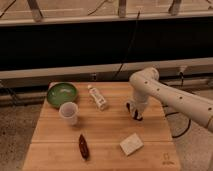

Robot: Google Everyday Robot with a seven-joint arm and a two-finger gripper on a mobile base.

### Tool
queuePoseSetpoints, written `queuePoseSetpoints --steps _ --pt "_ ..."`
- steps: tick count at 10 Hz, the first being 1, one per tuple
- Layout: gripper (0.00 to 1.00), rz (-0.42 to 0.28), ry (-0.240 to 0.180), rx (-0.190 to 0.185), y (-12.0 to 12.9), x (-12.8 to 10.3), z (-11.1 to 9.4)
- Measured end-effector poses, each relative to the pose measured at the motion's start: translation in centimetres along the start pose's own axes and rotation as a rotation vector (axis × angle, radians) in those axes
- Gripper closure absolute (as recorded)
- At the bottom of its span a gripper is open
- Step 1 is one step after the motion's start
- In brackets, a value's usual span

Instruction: Place the eraser on the white sponge

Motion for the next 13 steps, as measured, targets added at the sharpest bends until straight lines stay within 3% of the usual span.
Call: queuePoseSetpoints --steps 3,11,13 --pt "1.0 -0.025 0.001 -0.001 -0.4 -0.8 0.0" --pt "1.0 -0.106 -0.02 -0.029 1.1 -7.4 1.0" --pt "1.0 -0.121 -0.022 -0.027 1.1 -8.0 1.2"
